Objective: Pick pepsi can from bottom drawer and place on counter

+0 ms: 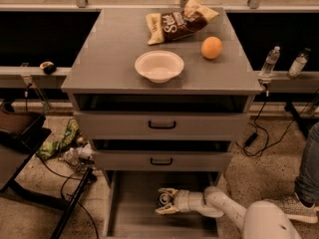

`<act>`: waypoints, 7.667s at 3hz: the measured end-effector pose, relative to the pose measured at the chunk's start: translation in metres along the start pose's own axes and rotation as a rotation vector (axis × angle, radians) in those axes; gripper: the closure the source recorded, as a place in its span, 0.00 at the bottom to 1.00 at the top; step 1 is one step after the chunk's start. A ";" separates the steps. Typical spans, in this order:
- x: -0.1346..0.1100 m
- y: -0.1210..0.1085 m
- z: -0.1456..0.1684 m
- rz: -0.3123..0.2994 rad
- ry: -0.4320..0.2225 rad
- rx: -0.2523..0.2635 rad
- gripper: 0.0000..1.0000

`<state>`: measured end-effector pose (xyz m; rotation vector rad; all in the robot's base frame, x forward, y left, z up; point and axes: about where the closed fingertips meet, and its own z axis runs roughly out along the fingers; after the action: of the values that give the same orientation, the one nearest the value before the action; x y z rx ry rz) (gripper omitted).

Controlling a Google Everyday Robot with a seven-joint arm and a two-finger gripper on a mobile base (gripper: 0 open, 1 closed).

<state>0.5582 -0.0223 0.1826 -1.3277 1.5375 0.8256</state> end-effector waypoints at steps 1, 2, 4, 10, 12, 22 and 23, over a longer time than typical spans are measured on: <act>0.006 -0.009 0.000 0.004 0.011 0.001 0.65; 0.005 -0.009 0.000 0.004 0.011 0.001 0.88; -0.048 -0.020 -0.069 -0.025 0.086 0.117 1.00; -0.477 0.061 -0.332 -0.018 0.146 0.138 1.00; -0.528 0.051 -0.335 -0.074 0.173 0.134 1.00; -0.756 -0.307 -0.051 0.025 -0.059 0.143 1.00; -0.738 -0.314 -0.042 0.054 -0.026 0.148 0.97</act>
Offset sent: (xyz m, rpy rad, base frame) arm 0.0085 -0.0041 -0.0046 -0.0096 0.0052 -0.0035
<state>0.8584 0.1479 0.9080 -1.1690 1.5887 0.7446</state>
